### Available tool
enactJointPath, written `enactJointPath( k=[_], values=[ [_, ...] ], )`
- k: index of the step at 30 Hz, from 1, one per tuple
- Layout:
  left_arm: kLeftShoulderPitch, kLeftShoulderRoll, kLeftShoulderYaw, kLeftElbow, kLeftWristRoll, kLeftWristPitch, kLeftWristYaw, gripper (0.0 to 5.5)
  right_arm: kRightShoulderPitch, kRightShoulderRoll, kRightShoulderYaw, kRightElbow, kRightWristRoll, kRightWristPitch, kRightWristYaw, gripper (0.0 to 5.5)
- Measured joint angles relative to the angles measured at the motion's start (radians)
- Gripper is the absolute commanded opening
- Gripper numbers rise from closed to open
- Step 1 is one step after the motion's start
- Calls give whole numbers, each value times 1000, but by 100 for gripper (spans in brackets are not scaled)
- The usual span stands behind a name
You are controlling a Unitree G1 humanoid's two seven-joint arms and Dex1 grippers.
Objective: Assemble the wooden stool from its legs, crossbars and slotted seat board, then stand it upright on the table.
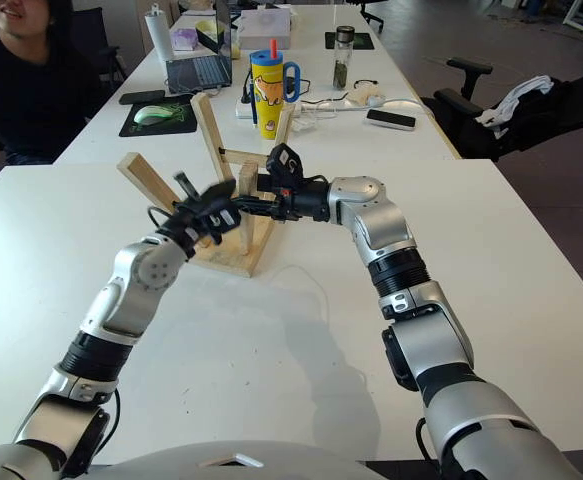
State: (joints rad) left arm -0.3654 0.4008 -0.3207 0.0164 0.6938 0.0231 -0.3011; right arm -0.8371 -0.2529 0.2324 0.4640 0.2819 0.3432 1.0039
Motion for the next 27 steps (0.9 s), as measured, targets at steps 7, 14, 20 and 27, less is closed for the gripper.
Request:
enactJointPath(
  k=[7, 14, 20, 27],
  values=[
    [26, -57, 46, -16, -109, 47, 4, 0, -3, -2, 12, 3, 0, 0, -4, 207],
    [109, -112, 225, -186, -282, -11, 131, 0, -9, -4, 12, -2, 4, 0, 1, 207],
    [401, -61, 229, -188, -333, -13, 75, 0, -4, -13, 7, -10, 11, 0, 1, 207],
    [401, -94, 176, -117, -355, -1, 55, 0, -2, -18, 7, -10, 19, 0, 2, 207]
  ],
)
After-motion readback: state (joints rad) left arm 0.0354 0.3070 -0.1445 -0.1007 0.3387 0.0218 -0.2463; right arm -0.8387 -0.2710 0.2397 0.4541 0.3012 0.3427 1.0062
